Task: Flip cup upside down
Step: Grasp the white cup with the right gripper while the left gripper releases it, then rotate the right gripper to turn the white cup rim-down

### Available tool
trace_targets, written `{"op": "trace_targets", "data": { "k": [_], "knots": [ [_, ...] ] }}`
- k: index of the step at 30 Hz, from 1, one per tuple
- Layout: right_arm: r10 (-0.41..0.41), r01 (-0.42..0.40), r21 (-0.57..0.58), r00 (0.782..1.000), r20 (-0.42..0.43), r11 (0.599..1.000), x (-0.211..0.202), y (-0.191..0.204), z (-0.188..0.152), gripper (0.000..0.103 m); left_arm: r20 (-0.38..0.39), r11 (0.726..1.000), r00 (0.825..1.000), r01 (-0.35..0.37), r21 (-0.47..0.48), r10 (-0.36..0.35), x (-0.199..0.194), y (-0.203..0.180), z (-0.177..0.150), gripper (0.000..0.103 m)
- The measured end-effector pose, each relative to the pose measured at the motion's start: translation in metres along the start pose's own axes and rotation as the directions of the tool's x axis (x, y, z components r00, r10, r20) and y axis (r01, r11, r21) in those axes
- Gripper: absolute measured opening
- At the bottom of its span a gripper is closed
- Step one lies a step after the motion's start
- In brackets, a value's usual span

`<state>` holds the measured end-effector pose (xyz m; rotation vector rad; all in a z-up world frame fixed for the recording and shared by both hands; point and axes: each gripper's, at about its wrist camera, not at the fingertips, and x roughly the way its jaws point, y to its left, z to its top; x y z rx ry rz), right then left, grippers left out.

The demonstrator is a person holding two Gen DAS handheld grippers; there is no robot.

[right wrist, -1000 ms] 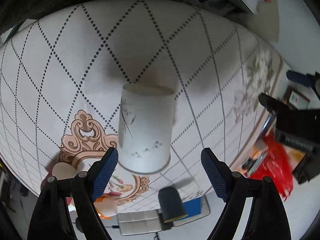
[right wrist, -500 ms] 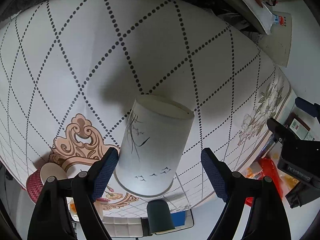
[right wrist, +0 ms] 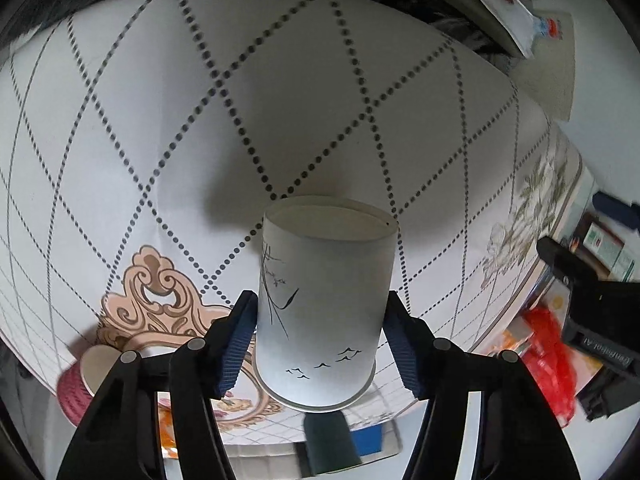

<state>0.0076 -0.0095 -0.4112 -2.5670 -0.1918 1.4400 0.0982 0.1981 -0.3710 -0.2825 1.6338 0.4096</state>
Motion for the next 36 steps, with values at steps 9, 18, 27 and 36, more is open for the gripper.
{"op": "trace_targets", "data": {
  "k": [9, 18, 27, 36],
  "knots": [
    [0.138, -0.125, 0.294, 0.99, -0.025, 0.948, 0.004, -0.042, -0.006, 0.064, 0.017, 0.999, 1.0, -0.018, 0.043, 0.018, -0.015, -0.009, 0.011, 0.089],
    [0.322, -0.259, 0.561, 0.947, -0.014, 0.786, 0.012, -0.059, -0.03, 0.065, 0.053, 0.994, 0.998, -0.033, 0.108, 0.027, -0.033, -0.027, 0.022, 0.089],
    [0.535, -0.388, 0.796, 0.839, 0.096, 0.465, 0.02, -0.046, -0.06, 0.065, 0.082, 0.983, 0.997, -0.03, 0.18, 0.015, -0.046, -0.054, 0.025, 0.089],
    [0.7, -0.409, 0.912, 0.64, 0.318, -0.04, 0.032, -0.019, -0.089, 0.065, 0.093, 0.973, 0.996, -0.025, 0.23, 0.003, -0.051, -0.065, 0.02, 0.089]
  ]
}}
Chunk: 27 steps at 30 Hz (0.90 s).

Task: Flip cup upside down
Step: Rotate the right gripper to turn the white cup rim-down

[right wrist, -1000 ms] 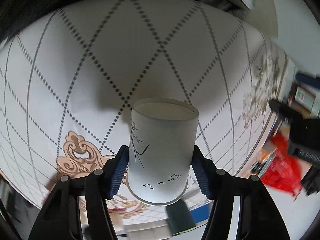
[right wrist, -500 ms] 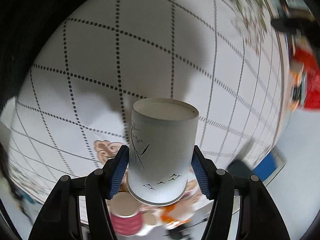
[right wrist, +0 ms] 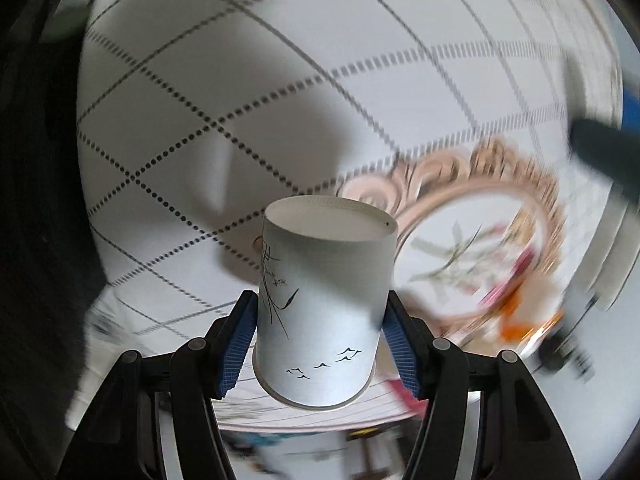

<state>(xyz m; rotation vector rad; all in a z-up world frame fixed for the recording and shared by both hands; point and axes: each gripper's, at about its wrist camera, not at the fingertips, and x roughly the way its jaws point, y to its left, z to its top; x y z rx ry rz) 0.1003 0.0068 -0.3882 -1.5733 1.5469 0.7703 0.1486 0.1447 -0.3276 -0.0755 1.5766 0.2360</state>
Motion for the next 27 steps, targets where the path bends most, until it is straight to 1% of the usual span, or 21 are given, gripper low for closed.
{"op": "trace_targets", "data": {
  "k": [2, 4, 6, 9, 12, 14, 18, 21, 22, 27],
  "knots": [
    [0.057, -0.055, 0.065, 0.998, -0.024, 0.996, 0.006, -0.003, -0.005, 0.065, -0.001, 1.0, 1.0, -0.001, 0.009, 0.001, 0.001, -0.002, 0.0, 0.089],
    [0.13, -0.124, 0.137, 0.991, -0.04, 0.983, 0.012, -0.004, -0.009, 0.065, -0.002, 1.0, 1.0, -0.004, 0.018, 0.004, 0.001, -0.005, 0.0, 0.089],
    [0.171, -0.159, 0.185, 0.984, -0.049, 0.97, 0.017, -0.007, -0.012, 0.065, -0.002, 1.0, 1.0, -0.006, 0.029, 0.006, 0.001, -0.006, 0.0, 0.089],
    [0.238, -0.217, 0.254, 0.97, -0.053, 0.942, 0.026, -0.01, -0.019, 0.065, -0.004, 0.999, 1.0, -0.007, 0.043, 0.008, 0.001, -0.01, 0.0, 0.089],
    [0.306, -0.276, 0.322, 0.951, -0.044, 0.906, 0.034, -0.013, -0.024, 0.065, -0.004, 0.998, 1.0, -0.01, 0.06, 0.01, 0.002, -0.015, -0.002, 0.089],
    [0.353, -0.317, 0.371, 0.935, -0.03, 0.873, 0.039, -0.015, -0.029, 0.065, -0.005, 0.997, 1.0, -0.011, 0.072, 0.011, 0.002, -0.018, -0.003, 0.089],
    [0.453, -0.406, 0.471, 0.891, 0.016, 0.783, 0.05, -0.023, -0.038, 0.065, -0.007, 0.996, 1.0, -0.014, 0.092, 0.015, 0.004, -0.024, -0.005, 0.089],
    [0.504, -0.452, 0.526, 0.862, 0.05, 0.721, 0.058, -0.03, -0.045, 0.065, -0.007, 0.995, 1.0, -0.016, 0.101, 0.017, 0.004, -0.027, -0.006, 0.089],
    [0.516, -0.463, 0.54, 0.854, 0.061, 0.703, 0.06, -0.03, -0.047, 0.065, -0.008, 0.995, 1.0, -0.016, 0.103, 0.017, 0.005, -0.028, -0.007, 0.089],
    [0.553, -0.497, 0.587, 0.828, 0.098, 0.639, 0.066, -0.04, -0.047, 0.066, -0.011, 0.994, 1.0, -0.016, 0.11, 0.017, 0.005, -0.032, -0.009, 0.089]
  ]
}}
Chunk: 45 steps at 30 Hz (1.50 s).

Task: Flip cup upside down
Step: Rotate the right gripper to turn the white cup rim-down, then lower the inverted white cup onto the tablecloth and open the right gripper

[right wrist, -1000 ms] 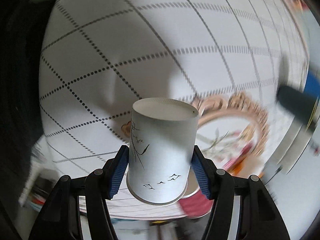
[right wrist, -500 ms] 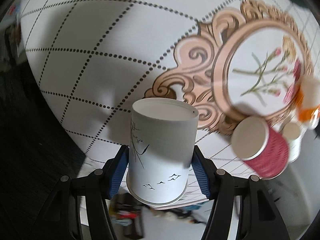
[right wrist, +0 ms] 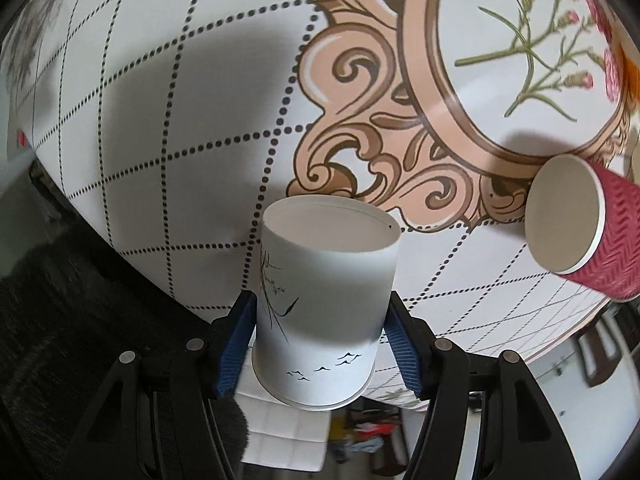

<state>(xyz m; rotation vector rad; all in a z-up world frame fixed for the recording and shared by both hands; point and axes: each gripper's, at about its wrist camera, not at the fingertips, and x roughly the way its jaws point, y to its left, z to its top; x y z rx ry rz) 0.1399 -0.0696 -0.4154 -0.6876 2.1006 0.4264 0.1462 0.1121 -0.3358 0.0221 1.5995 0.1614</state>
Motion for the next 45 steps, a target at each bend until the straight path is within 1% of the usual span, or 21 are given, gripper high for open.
{"op": "trace_targets", "data": {
  "k": [5, 7, 8, 15, 17, 18, 21, 24, 25, 28, 31, 33, 36, 37, 38, 40, 41, 42, 43, 44, 45],
  "knots": [
    [0.04, -0.041, 0.046, 0.999, 0.01, 0.998, -0.003, -0.014, 0.007, 0.068, 0.0, 1.0, 1.0, -0.001, 0.006, 0.001, 0.0, -0.004, -0.002, 0.089],
    [0.053, -0.055, 0.069, 0.998, 0.028, 0.996, -0.009, -0.024, 0.013, 0.074, 0.0, 1.0, 1.0, -0.002, 0.009, 0.002, 0.0, -0.005, -0.003, 0.089],
    [0.056, -0.059, 0.076, 0.998, 0.034, 0.995, -0.017, -0.032, 0.03, 0.075, 0.0, 1.0, 1.0, -0.003, 0.009, 0.003, 0.0, -0.006, -0.003, 0.089],
    [0.059, -0.069, 0.125, 0.994, 0.087, 0.99, -0.03, -0.056, 0.037, 0.076, -0.001, 1.0, 1.0, -0.005, 0.021, 0.005, -0.001, -0.011, -0.005, 0.089],
    [0.05, -0.064, 0.133, 0.993, 0.104, 0.989, -0.035, -0.061, 0.038, 0.07, 0.001, 1.0, 1.0, -0.007, 0.028, 0.007, -0.002, -0.014, -0.006, 0.089],
    [0.048, -0.064, 0.136, 0.992, 0.114, 0.989, -0.037, -0.064, 0.039, 0.062, 0.002, 0.999, 1.0, -0.008, 0.032, 0.008, -0.003, -0.015, -0.007, 0.089],
    [0.034, -0.057, 0.147, 0.988, 0.154, 0.987, -0.045, -0.071, 0.034, 0.062, 0.003, 0.999, 1.0, -0.01, 0.041, 0.01, -0.004, -0.017, -0.007, 0.089],
    [0.011, -0.048, 0.161, 0.974, 0.225, 0.986, -0.06, -0.072, 0.025, 0.062, 0.005, 0.999, 1.0, -0.013, 0.048, 0.013, -0.004, -0.019, -0.007, 0.089],
    [0.002, -0.048, 0.17, 0.965, 0.261, 0.984, -0.065, -0.072, 0.021, 0.062, 0.003, 0.999, 1.0, -0.012, 0.049, 0.012, -0.003, -0.019, -0.007, 0.089],
    [-0.027, -0.052, 0.203, 0.929, 0.37, 0.978, -0.081, -0.075, 0.012, 0.062, -0.003, 0.998, 1.0, -0.015, 0.055, 0.015, -0.001, -0.02, -0.007, 0.089],
    [-0.037, -0.092, 0.241, 0.874, 0.484, 0.966, -0.094, -0.079, 0.003, 0.062, -0.009, 0.998, 1.0, -0.018, 0.064, 0.019, 0.001, -0.021, -0.006, 0.089],
    [-0.045, -0.124, 0.26, 0.827, 0.561, 0.958, -0.1, -0.08, -0.004, 0.062, -0.01, 0.997, 1.0, -0.023, 0.071, 0.023, 0.002, -0.022, -0.005, 0.089],
    [-0.091, -0.157, 0.293, 0.725, 0.682, 0.943, -0.108, -0.083, -0.015, 0.062, -0.011, 0.997, 1.0, -0.027, 0.079, 0.027, 0.003, -0.022, -0.003, 0.089],
    [-0.105, -0.163, 0.301, 0.699, 0.707, 0.94, -0.109, -0.083, -0.017, 0.062, -0.011, 0.996, 0.999, -0.029, 0.08, 0.03, 0.003, -0.022, -0.002, 0.089],
    [-0.123, -0.173, 0.31, 0.661, 0.74, 0.935, -0.109, -0.083, -0.021, 0.062, -0.012, 0.996, 0.999, -0.032, 0.081, 0.033, 0.003, -0.022, -0.002, 0.089],
    [-0.159, -0.181, 0.328, 0.605, 0.781, 0.927, -0.105, -0.074, -0.029, 0.062, -0.015, 0.996, 0.999, -0.034, 0.083, 0.035, 0.004, -0.021, -0.001, 0.089],
    [-0.176, -0.184, 0.339, 0.582, 0.794, 0.922, -0.103, -0.06, -0.029, 0.062, -0.016, 0.996, 0.999, -0.036, 0.084, 0.037, 0.005, -0.021, -0.001, 0.089],
    [-0.191, -0.19, 0.349, 0.56, 0.806, 0.918, -0.1, -0.057, -0.033, 0.062, -0.016, 0.996, 0.999, -0.037, 0.085, 0.039, 0.005, -0.021, -0.001, 0.089],
    [-0.199, -0.196, 0.354, 0.543, 0.816, 0.914, -0.097, -0.057, -0.035, 0.062, -0.016, 0.995, 0.999, -0.038, 0.087, 0.04, 0.005, -0.022, -0.001, 0.089],
    [-0.207, -0.197, 0.358, 0.533, 0.82, 0.913, -0.094, -0.054, -0.036, 0.062, -0.016, 0.995, 0.999, -0.04, 0.089, 0.042, 0.005, -0.021, -0.001, 0.089],
    [-0.222, -0.193, 0.364, 0.512, 0.829, 0.911, -0.092, -0.049, -0.04, 0.062, -0.015, 0.995, 0.999, -0.042, 0.092, 0.043, 0.005, -0.022, -0.001, 0.089]
  ]
}}
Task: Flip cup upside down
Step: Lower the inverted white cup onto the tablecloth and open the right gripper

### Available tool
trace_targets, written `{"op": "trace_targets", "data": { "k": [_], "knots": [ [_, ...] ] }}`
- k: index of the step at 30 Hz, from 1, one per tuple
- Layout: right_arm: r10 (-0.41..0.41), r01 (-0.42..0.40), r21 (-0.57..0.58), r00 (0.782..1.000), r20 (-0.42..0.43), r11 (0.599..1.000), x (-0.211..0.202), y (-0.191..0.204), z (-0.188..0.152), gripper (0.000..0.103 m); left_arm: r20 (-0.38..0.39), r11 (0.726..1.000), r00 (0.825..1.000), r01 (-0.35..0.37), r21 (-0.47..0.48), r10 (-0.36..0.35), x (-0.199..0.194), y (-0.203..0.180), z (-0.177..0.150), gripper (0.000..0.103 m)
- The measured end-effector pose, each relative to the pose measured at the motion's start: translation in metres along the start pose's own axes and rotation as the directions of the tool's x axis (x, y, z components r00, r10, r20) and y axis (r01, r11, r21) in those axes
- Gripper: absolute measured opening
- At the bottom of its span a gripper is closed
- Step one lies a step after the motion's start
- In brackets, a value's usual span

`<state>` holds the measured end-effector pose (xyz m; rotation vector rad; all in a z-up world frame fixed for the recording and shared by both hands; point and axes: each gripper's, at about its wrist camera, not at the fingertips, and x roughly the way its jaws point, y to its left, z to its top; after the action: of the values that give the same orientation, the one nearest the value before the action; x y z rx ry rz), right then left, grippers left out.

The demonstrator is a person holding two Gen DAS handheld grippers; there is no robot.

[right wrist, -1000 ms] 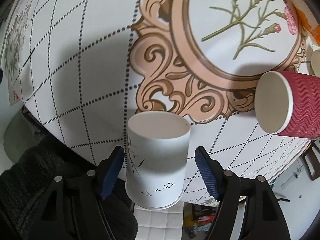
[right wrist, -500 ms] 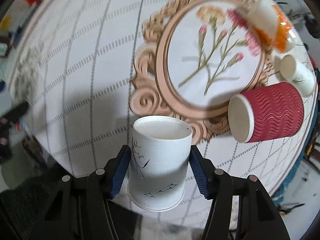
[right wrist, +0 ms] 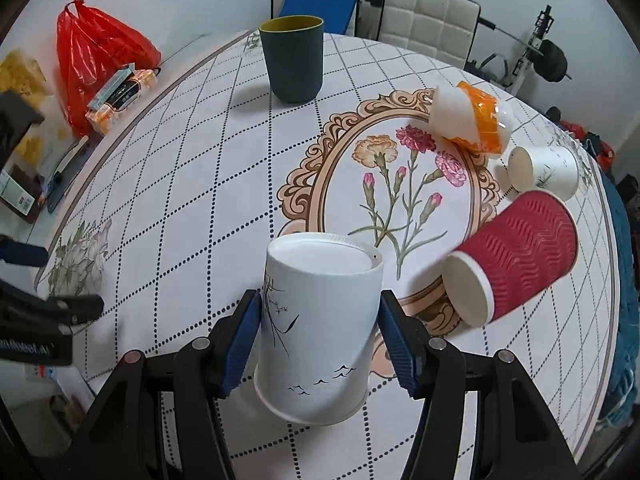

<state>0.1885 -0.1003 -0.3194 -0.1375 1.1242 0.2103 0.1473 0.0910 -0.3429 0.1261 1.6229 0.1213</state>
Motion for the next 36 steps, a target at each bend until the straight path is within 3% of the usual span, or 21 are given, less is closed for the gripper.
{"op": "trace_targets", "data": {
  "k": [7, 20, 25, 26, 28, 29, 33, 36],
  "knots": [
    [-0.018, 0.019, -0.014, 0.999, 0.048, 1.0, -0.009, 0.0, -0.027, 0.062, -0.001, 1.0, 1.0, 0.002, 0.024, -0.002, 0.0, -0.006, -0.002, 0.089],
    [-0.043, 0.043, -0.017, 0.999, 0.004, 0.999, -0.019, 0.001, -0.057, 0.062, 0.022, 0.998, 1.0, 0.009, 0.068, -0.011, -0.003, -0.017, -0.009, 0.089],
    [-0.061, 0.061, -0.006, 0.998, -0.023, 0.998, -0.025, 0.002, -0.062, 0.063, 0.067, 0.995, 0.997, 0.028, 0.093, -0.035, -0.015, -0.026, -0.015, 0.089],
    [-0.069, 0.069, -0.002, 0.997, -0.032, 0.998, -0.027, 0.003, -0.063, 0.065, 0.081, 0.995, 0.996, 0.028, 0.097, -0.036, -0.019, -0.027, -0.016, 0.089],
    [-0.069, 0.07, 0.013, 0.996, -0.051, 0.997, -0.031, 0.002, -0.063, 0.084, 0.11, 0.995, 0.993, 0.029, 0.1, -0.04, -0.028, -0.031, -0.019, 0.094],
    [-0.072, 0.074, 0.026, 0.996, -0.059, 0.997, -0.035, 0.001, -0.064, 0.087, 0.118, 0.995, 0.992, 0.035, 0.098, -0.047, -0.032, -0.032, -0.02, 0.101],
    [-0.071, 0.082, 0.106, 0.992, -0.104, 0.991, -0.056, -0.008, -0.068, 0.095, 0.159, 0.994, 0.985, 0.055, 0.094, -0.07, -0.054, -0.038, -0.03, 0.101],
    [-0.101, 0.121, 0.186, 0.988, -0.115, 0.975, -0.084, -0.022, -0.074, 0.096, 0.201, 0.994, 0.977, 0.055, 0.092, -0.072, -0.073, -0.042, -0.039, 0.101]
  ]
}}
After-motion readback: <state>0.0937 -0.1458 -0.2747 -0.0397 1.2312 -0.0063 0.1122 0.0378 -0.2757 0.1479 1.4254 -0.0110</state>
